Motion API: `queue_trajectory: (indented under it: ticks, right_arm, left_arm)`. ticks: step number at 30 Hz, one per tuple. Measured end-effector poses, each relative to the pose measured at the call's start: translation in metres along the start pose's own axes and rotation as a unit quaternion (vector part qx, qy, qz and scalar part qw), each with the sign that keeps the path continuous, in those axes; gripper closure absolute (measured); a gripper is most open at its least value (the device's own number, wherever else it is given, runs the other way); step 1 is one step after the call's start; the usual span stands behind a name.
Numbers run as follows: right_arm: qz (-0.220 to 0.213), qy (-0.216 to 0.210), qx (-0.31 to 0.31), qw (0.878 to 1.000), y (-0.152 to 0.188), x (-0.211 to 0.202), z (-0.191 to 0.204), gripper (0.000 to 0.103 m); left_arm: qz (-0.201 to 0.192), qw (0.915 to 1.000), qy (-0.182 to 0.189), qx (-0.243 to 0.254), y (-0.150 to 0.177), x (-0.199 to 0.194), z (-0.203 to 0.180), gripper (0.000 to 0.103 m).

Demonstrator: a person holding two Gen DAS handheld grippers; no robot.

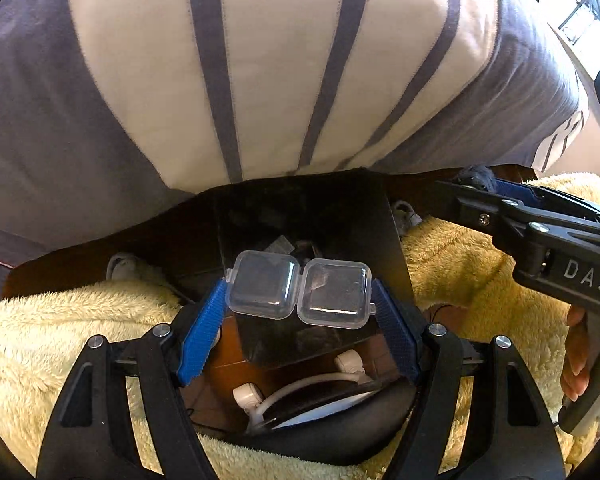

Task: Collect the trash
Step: 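Open both grippers over the bin to drop the case and spool, then raise both tools back toward the item pile on the bed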

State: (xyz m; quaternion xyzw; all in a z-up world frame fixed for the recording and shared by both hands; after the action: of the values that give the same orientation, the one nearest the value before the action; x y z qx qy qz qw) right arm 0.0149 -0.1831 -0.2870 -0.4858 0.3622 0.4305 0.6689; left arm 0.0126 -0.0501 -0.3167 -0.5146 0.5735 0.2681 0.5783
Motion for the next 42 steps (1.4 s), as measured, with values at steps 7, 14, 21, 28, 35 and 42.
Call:
queue_trajectory:
  ticks: [7,14,21,28,35,42]
  right_arm:
    - [0.000,0.001,0.005,1.000,-0.004,0.000,-0.002,0.032]
    - [-0.022,0.010,0.013,1.000,-0.013,-0.012,-0.005,0.027]
    - [-0.067,0.061,-0.008,0.996,-0.021,-0.040,-0.008,0.009]
    - [-0.139,0.099,-0.026,0.985,-0.051,-0.087,-0.006,0.009]
    - [-0.203,0.117,-0.032,0.972,-0.106,-0.127,-0.008,0.007]
    - [-0.220,0.100,-0.028,0.970,-0.164,-0.133,-0.011,0.007]
  left_arm:
    - [0.008,0.9999,0.010,-0.004,-0.005,0.008,0.006,0.033]
    - [-0.002,0.9999,-0.012,0.000,-0.007,0.004,0.006,0.015]
    - [-0.043,0.9987,-0.026,-0.005,-0.017,-0.026,0.007,0.008]
    - [-0.116,0.9923,-0.043,-0.007,-0.041,-0.083,0.011,0.008]
    - [-0.179,0.9815,-0.067,-0.007,-0.086,-0.135,0.026,0.008]
    - [-0.205,0.9746,-0.090,-0.014,-0.139,-0.151,0.048,0.008]
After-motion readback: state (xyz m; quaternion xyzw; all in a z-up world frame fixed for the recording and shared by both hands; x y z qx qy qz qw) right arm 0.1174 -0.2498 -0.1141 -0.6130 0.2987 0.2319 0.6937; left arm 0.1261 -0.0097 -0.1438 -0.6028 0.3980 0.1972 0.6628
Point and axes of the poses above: each gripper's, at about its wrist camera, not at the fingertips, and x roughly the way its jaws point, z to its left, y to its underside, the point moved 3 cm from there along x, roughly the way its jaws point
